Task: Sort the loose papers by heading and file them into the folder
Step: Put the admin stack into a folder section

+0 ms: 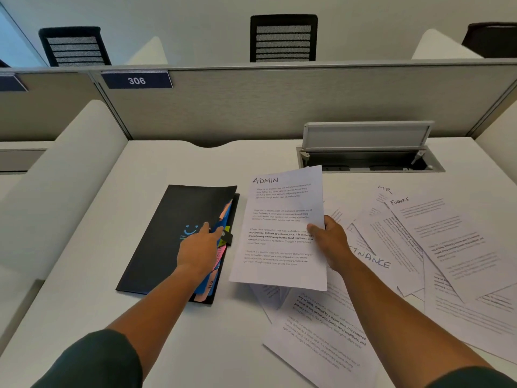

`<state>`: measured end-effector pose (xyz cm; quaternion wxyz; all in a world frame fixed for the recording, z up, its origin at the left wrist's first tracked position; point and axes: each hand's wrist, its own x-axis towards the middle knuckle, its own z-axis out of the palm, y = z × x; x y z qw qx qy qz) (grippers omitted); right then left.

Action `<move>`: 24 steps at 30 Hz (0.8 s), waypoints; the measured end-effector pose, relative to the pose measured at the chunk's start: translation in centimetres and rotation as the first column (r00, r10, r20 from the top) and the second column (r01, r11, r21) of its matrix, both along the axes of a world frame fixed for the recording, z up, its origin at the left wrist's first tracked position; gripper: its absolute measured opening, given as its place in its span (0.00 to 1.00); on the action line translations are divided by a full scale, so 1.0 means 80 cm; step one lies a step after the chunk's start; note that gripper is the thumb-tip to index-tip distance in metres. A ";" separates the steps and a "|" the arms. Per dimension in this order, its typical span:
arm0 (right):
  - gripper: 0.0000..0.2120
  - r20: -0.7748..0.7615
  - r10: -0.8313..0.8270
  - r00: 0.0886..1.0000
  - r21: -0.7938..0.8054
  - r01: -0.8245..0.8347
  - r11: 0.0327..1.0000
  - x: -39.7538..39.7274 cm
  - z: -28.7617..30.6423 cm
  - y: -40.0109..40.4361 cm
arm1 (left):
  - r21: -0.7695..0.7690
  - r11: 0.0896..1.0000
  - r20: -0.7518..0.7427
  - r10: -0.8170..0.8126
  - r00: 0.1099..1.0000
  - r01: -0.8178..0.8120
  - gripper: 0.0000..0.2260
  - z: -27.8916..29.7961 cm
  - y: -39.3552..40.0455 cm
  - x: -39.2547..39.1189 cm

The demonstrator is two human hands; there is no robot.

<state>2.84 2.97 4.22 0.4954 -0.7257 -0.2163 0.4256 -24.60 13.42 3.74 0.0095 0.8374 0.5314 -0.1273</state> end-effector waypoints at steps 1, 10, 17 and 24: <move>0.11 0.001 0.003 1.000 -0.001 -0.003 1.000 -0.001 0.000 0.000 | -0.009 1.000 -0.025 0.000 1.000 -0.001 0.30 0.000 0.001 0.000; 0.15 0.004 0.032 0.999 -0.020 -0.032 0.999 -0.008 -0.006 0.002 | -0.029 0.997 0.063 0.070 0.996 -0.068 0.17 0.008 -0.005 -0.003; 0.15 -0.005 0.037 0.999 -0.023 -0.037 0.999 -0.009 -0.004 0.000 | 0.031 0.995 0.151 0.086 0.985 -0.092 0.11 -0.001 -0.002 -0.006; 0.13 0.012 0.046 0.999 -0.025 -0.046 0.999 -0.008 -0.006 -0.001 | 0.153 0.985 0.045 0.076 0.996 -0.082 0.30 -0.015 -0.007 -0.006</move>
